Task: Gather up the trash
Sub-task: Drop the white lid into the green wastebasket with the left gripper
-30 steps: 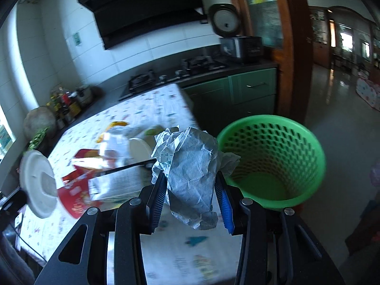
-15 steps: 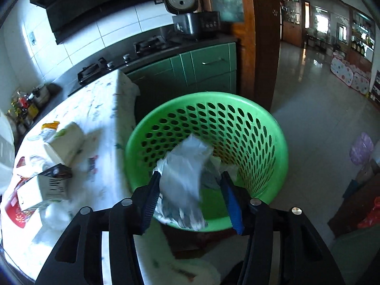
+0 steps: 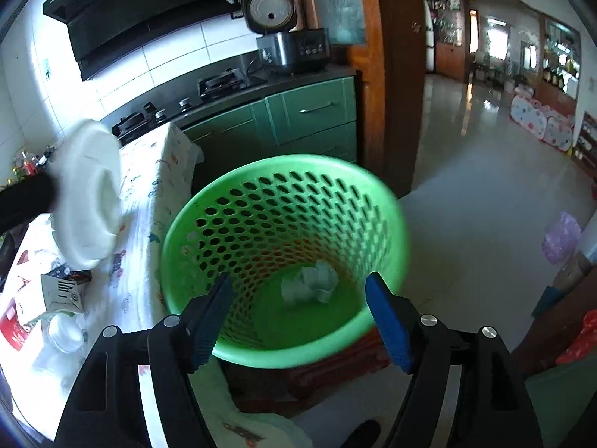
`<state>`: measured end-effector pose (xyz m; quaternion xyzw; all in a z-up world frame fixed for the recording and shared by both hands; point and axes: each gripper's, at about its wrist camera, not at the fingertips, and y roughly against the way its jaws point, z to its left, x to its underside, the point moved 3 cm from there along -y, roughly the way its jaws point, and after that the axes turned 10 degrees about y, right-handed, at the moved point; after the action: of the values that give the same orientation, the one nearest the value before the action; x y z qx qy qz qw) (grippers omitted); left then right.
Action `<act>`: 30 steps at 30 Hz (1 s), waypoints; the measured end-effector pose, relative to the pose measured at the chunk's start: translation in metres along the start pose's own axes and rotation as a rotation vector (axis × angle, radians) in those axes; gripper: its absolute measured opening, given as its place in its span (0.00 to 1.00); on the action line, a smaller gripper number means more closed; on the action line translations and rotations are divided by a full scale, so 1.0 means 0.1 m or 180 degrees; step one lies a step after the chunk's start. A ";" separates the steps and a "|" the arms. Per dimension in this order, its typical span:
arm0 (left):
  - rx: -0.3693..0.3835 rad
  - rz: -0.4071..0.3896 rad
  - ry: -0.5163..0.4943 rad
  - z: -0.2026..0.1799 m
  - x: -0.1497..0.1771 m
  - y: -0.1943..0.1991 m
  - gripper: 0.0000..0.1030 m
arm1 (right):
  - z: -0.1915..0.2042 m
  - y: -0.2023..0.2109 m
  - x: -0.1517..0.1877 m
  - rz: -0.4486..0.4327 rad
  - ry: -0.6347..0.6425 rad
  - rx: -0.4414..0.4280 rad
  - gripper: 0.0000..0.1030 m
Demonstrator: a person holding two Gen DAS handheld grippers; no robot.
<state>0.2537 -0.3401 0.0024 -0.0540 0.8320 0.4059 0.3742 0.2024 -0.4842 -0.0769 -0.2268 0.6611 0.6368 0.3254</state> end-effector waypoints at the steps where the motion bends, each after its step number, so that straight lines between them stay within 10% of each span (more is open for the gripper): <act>1: -0.0007 0.0050 0.0023 0.00 -0.01 -0.07 0.00 | -0.02 0.03 0.02 -0.0008 -0.0006 0.0012 0.71; 19: -0.0133 0.0207 -0.0026 -0.03 0.07 -0.15 0.05 | -0.08 0.25 0.29 -0.0031 -0.0185 -0.0103 0.71; 30: -0.0434 -0.0198 -0.0074 0.16 0.16 0.91 0.40 | 0.53 0.66 0.34 -0.0147 -0.0034 -0.0439 0.74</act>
<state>0.2155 -0.2642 0.0431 -0.1004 0.7960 0.4505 0.3917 0.1396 -0.4224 -0.0545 -0.2605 0.6086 0.6744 0.3271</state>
